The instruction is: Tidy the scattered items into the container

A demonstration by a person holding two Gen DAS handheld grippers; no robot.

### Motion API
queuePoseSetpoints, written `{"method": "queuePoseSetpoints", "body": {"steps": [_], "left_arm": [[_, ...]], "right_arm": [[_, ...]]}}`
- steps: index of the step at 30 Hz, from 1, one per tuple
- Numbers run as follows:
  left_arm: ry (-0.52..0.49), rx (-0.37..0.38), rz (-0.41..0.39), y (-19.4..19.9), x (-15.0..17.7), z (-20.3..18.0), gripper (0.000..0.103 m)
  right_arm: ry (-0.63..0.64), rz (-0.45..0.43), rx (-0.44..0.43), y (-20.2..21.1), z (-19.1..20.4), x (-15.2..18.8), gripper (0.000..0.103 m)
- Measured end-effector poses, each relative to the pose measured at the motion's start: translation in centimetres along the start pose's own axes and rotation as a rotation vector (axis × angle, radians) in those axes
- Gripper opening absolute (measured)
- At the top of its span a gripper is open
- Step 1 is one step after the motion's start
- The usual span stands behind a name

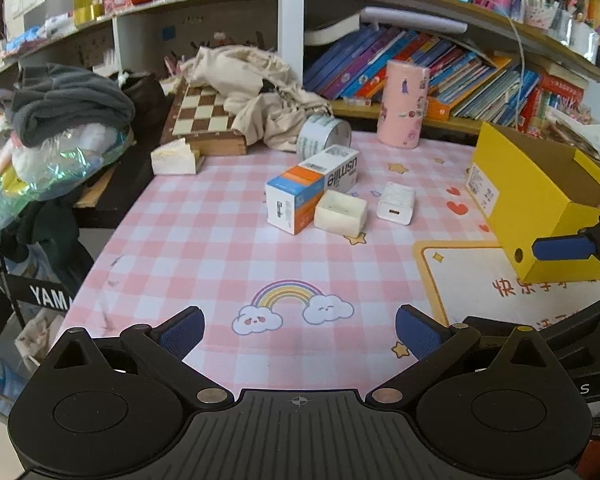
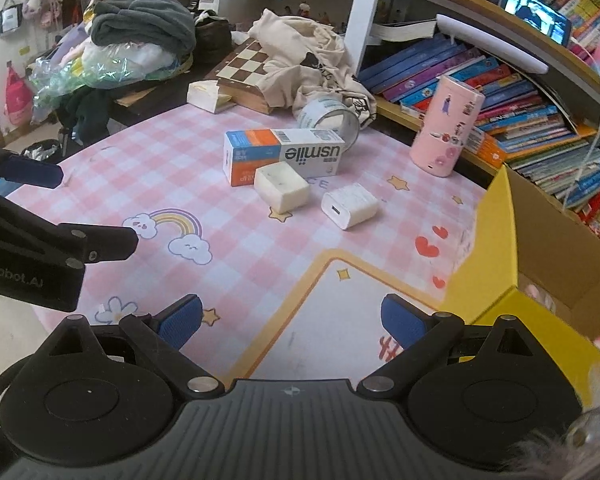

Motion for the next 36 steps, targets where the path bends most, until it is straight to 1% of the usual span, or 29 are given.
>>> {"method": "queuePoseSetpoints", "body": {"steps": [2, 10, 15, 16, 18, 22, 23, 27, 30, 33, 36], "left_arm": [[0.0, -0.002, 0.01, -0.7, -0.4, -0.1, 0.103], [0.026, -0.009, 0.012, -3.1, -2.1, -0.1, 0.103], [0.017, 0.009, -0.018, -4.4, -3.4, -0.2, 0.103], [0.011, 0.012, -0.024, -4.7, -3.7, -0.3, 0.103], [-0.001, 0.013, -0.032, -5.4, -4.3, -0.4, 0.103], [-0.016, 0.003, -0.036, -6.8, -5.4, -0.6, 0.103], [-0.014, 0.0, -0.038, -7.1, -5.7, -0.5, 0.103], [0.002, -0.01, -0.047, -8.3, -6.9, -0.2, 0.103], [0.015, -0.02, -0.053, -9.2, -7.7, 0.2, 0.102], [0.021, -0.027, -0.04, -10.3, -8.3, 0.4, 0.102], [0.016, -0.027, -0.03, -11.3, -8.8, 0.4, 0.102]], "right_arm": [[0.011, 0.001, -0.002, -0.6, -0.3, -0.4, 0.096], [0.045, -0.005, -0.007, -3.3, -2.0, -2.2, 0.095], [0.051, -0.006, -0.027, -5.0, -2.8, -3.0, 0.094], [0.052, -0.006, -0.034, -5.3, -2.8, -3.2, 0.092], [0.052, -0.006, -0.058, -5.9, -2.9, -3.5, 0.084], [0.051, -0.011, -0.097, -7.2, -3.1, -4.1, 0.074], [0.051, -0.016, -0.105, -7.4, -3.1, -4.3, 0.07], [0.043, -0.028, -0.129, -8.6, -3.5, -5.3, 0.063], [0.037, -0.033, -0.14, -9.6, -3.8, -6.1, 0.061], [0.041, -0.035, -0.145, -10.7, -3.9, -7.0, 0.054], [0.038, -0.025, -0.161, -12.2, -3.9, -7.7, 0.05]]}}
Point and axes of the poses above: each gripper's, at about its wrist camera, not at the fingertips, and y roughly against the way its jaws point, z to its left, x to its underside, the point moved 1 cm from there along -y, roughly the way its jaws point, and after that the axes turned 9 degrees about y, right-handed, at the moved point
